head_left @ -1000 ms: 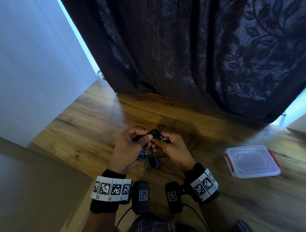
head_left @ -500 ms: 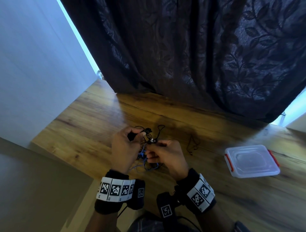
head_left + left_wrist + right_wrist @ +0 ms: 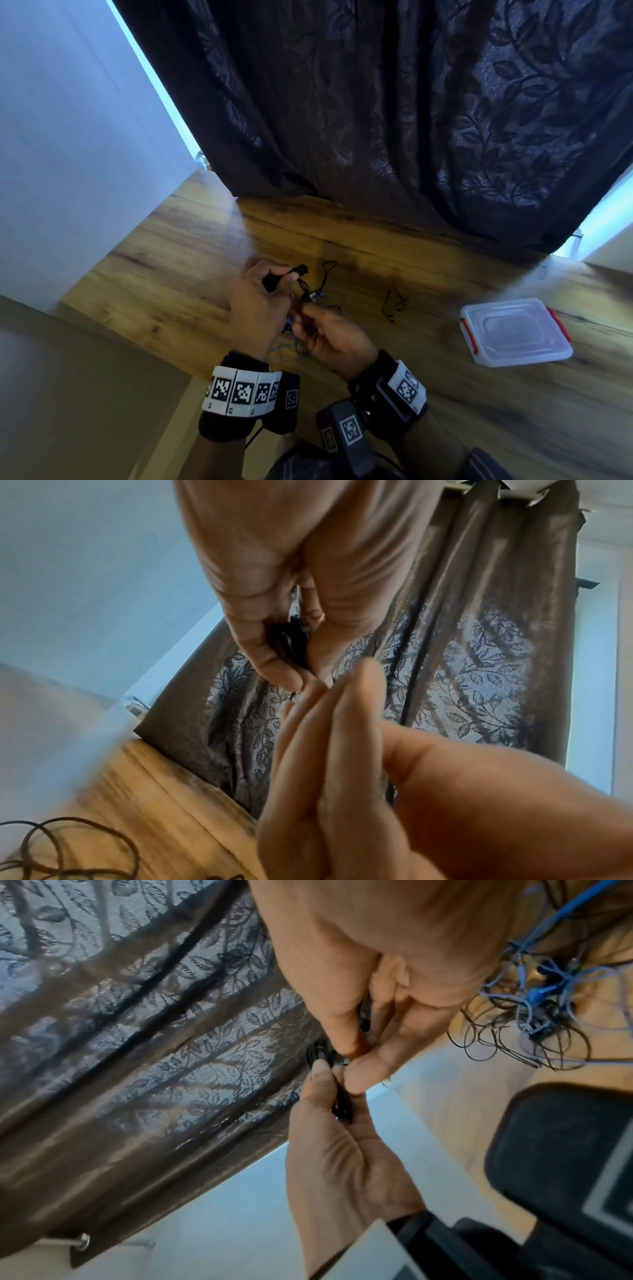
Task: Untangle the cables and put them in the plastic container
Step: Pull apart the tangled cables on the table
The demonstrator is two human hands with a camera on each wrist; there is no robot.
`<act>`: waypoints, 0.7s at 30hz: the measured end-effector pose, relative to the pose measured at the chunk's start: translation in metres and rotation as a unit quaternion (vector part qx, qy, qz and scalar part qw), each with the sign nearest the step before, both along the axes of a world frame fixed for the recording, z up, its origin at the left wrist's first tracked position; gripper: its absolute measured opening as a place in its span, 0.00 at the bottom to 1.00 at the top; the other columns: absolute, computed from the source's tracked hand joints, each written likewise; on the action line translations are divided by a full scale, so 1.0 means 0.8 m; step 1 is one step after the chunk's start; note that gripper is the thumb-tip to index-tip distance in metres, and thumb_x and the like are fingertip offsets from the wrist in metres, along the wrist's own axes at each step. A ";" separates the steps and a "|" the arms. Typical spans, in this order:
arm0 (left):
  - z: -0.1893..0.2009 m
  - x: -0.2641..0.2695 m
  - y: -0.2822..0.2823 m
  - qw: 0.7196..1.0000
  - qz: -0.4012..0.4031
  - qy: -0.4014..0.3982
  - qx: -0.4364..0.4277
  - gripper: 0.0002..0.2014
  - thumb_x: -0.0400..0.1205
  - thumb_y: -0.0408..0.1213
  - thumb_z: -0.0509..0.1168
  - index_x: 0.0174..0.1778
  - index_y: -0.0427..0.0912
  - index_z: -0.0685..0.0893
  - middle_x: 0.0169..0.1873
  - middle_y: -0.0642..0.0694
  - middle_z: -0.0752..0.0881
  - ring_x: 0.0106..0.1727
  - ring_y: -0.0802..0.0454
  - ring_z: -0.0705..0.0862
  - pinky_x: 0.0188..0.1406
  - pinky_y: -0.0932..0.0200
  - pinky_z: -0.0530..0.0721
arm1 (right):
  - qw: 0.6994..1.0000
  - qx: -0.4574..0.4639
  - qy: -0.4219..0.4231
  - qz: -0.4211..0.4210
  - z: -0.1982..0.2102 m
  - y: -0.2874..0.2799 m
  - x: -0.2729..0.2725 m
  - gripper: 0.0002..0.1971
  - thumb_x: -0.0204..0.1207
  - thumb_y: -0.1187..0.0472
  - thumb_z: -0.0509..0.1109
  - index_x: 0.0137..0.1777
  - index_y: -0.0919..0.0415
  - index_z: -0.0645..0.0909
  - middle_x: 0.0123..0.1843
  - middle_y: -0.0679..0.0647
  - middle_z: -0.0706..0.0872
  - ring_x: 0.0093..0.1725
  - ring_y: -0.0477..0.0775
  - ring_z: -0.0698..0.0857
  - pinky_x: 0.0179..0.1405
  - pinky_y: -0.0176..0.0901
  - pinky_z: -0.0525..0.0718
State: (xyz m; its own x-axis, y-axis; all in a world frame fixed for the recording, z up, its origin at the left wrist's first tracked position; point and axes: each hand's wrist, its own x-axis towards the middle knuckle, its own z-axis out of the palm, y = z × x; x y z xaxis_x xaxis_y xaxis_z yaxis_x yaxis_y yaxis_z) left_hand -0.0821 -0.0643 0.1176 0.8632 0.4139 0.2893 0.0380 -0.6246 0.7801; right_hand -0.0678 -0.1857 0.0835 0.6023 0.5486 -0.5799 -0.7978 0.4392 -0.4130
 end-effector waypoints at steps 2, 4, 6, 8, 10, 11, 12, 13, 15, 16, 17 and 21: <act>-0.001 0.001 0.003 1.000 0.001 -0.001 0.010 0.04 0.77 0.32 0.76 0.44 0.42 0.88 0.43 0.53 0.86 0.44 0.70 0.82 0.42 0.82 0.76 | 1.000 0.005 0.012 0.007 -0.001 0.000 -0.001 0.08 0.85 0.66 0.67 0.51 0.70 0.86 0.32 0.55 0.86 0.27 0.44 0.86 0.28 0.32 0.88; -0.003 0.001 0.005 1.000 0.009 0.007 0.005 0.04 0.78 0.31 0.75 0.47 0.42 0.89 0.42 0.55 0.88 0.43 0.71 0.83 0.42 0.83 0.77 | 1.000 0.001 0.003 0.016 -0.001 -0.002 -0.001 0.07 0.84 0.66 0.68 0.53 0.71 0.86 0.32 0.55 0.87 0.29 0.45 0.86 0.31 0.33 0.89; -0.005 0.001 0.005 0.999 0.014 0.024 0.019 0.05 0.79 0.32 0.75 0.49 0.41 0.90 0.42 0.56 0.88 0.40 0.68 0.84 0.39 0.85 0.76 | 0.999 -0.021 -0.030 0.020 0.003 -0.005 0.000 0.08 0.82 0.67 0.71 0.54 0.73 0.86 0.33 0.56 0.87 0.30 0.46 0.87 0.31 0.34 0.89; -0.007 0.000 0.004 0.999 0.013 0.038 0.027 0.05 0.79 0.33 0.74 0.49 0.41 0.90 0.42 0.54 0.89 0.39 0.68 0.83 0.38 0.85 0.75 | 0.994 -0.071 -0.081 0.020 0.011 -0.010 0.001 0.09 0.80 0.66 0.74 0.52 0.73 0.87 0.33 0.57 0.88 0.30 0.48 0.87 0.31 0.36 0.90; -0.008 -0.001 0.004 0.998 0.010 0.047 0.026 0.05 0.79 0.33 0.74 0.49 0.42 0.90 0.41 0.54 0.89 0.38 0.75 0.80 0.37 0.86 0.74 | 0.981 -0.135 -0.135 0.014 0.024 -0.017 0.000 0.08 0.79 0.64 0.77 0.49 0.71 0.88 0.35 0.58 0.90 0.31 0.49 0.88 0.32 0.39 0.90; -0.008 -0.001 0.003 0.998 0.009 0.053 0.025 0.05 0.79 0.34 0.75 0.49 0.42 0.91 0.40 0.55 0.88 0.37 0.77 0.79 0.37 0.86 0.74 | 0.971 -0.174 -0.162 0.010 0.029 -0.019 0.000 0.07 0.78 0.64 0.77 0.49 0.68 0.88 0.37 0.58 0.90 0.32 0.49 0.88 0.33 0.40 0.90; -0.008 -0.002 0.002 0.998 0.008 0.058 0.025 0.05 0.79 0.36 0.75 0.49 0.43 0.91 0.39 0.56 0.87 0.37 0.76 0.79 0.36 0.85 0.74 | 0.956 -0.217 -0.195 0.004 0.033 -0.021 0.000 0.05 0.78 0.63 0.78 0.49 0.65 0.88 0.38 0.58 0.91 0.33 0.49 0.89 0.36 0.40 0.91; -0.007 -0.002 0.001 0.998 0.006 0.064 0.020 0.05 0.78 0.36 0.76 0.49 0.44 0.91 0.39 0.57 0.86 0.36 0.75 0.79 0.35 0.85 0.74 | 0.935 -0.261 -0.239 -0.004 0.035 -0.022 0.000 0.04 0.78 0.62 0.77 0.50 0.61 0.88 0.40 0.55 0.91 0.35 0.48 0.89 0.39 0.41 0.91; -0.005 -0.002 -0.001 0.997 0.002 0.074 -0.016 0.05 0.78 0.36 0.76 0.49 0.45 0.91 0.38 0.59 0.87 0.32 0.73 0.82 0.33 0.83 0.76 | 0.874 -0.341 -0.344 -0.031 0.036 -0.023 0.001 0.01 0.77 0.60 0.77 0.47 0.54 0.88 0.41 0.48 0.91 0.38 0.46 0.90 0.42 0.40 0.91; -0.004 -0.002 -0.002 0.996 -0.002 0.077 -0.047 0.05 0.77 0.36 0.76 0.49 0.45 0.91 0.37 0.60 0.87 0.32 0.73 0.84 0.33 0.82 0.77 | 0.841 -0.374 -0.389 -0.048 0.035 -0.023 0.001 0.01 0.77 0.58 0.77 0.45 0.51 0.88 0.41 0.46 0.91 0.40 0.43 0.89 0.42 0.36 0.89; -0.003 -0.001 -0.003 0.994 -0.006 0.079 -0.081 0.06 0.77 0.35 0.76 0.49 0.45 0.91 0.37 0.60 0.88 0.35 0.74 0.85 0.33 0.80 0.79 | 0.813 -0.395 -0.422 -0.068 0.034 -0.022 0.000 0.02 0.77 0.58 0.78 0.45 0.51 0.87 0.41 0.44 0.90 0.41 0.41 0.88 0.40 0.31 0.87; -0.001 0.002 -0.002 0.985 -0.019 0.078 -0.150 0.07 0.77 0.36 0.77 0.51 0.45 0.93 0.43 0.52 0.93 0.43 0.62 0.90 0.42 0.68 0.88 | 0.757 -0.409 -0.488 -0.148 0.033 -0.019 -0.001 0.05 0.77 0.60 0.79 0.45 0.50 0.86 0.38 0.37 0.87 0.41 0.35 0.87 0.36 0.23 0.81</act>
